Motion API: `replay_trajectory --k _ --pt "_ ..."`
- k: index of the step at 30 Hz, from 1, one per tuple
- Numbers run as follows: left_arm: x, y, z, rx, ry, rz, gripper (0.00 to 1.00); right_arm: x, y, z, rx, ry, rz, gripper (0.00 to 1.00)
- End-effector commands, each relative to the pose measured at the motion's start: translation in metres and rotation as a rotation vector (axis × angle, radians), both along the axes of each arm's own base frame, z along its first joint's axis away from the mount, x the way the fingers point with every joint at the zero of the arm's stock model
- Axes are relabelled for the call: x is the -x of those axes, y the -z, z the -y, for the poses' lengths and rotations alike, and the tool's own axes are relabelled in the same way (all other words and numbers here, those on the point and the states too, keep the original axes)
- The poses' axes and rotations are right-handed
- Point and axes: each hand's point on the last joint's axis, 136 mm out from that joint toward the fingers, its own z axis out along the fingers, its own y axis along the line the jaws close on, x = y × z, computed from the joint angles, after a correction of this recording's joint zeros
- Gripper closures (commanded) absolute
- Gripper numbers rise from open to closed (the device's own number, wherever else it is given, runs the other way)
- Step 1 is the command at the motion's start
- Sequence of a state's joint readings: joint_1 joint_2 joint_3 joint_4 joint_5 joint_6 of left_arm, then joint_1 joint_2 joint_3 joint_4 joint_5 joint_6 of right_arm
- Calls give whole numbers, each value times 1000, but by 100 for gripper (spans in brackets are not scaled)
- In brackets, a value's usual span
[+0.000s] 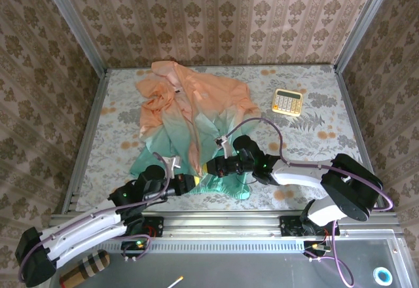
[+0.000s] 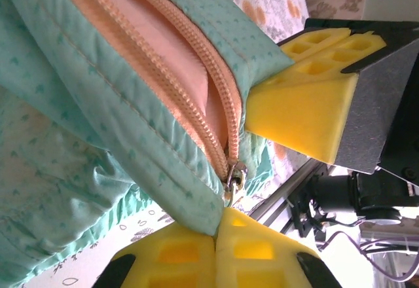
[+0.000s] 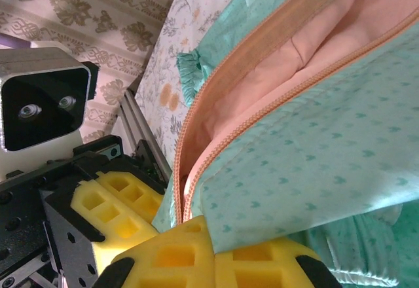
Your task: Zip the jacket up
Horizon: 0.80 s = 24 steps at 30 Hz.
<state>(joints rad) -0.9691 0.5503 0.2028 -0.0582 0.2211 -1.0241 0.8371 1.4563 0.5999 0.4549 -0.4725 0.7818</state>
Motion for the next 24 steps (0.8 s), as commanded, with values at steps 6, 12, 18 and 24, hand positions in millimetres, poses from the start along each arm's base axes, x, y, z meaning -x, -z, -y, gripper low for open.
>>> replay_trajectory --k 6,12,18,24 --pt "28 13 -5 -114 150 -82 100 -11 0 7 56 37 42 64" --pt "27 3 -7 -100 172 -97 100 -3 -11 21 113 5 119 48" --pt "27 -3 -7 -100 199 -105 100 13 -20 30 193 -96 247 52" --pt "26 -9 -7 -91 210 -112 100 33 -22 28 365 -221 459 56"
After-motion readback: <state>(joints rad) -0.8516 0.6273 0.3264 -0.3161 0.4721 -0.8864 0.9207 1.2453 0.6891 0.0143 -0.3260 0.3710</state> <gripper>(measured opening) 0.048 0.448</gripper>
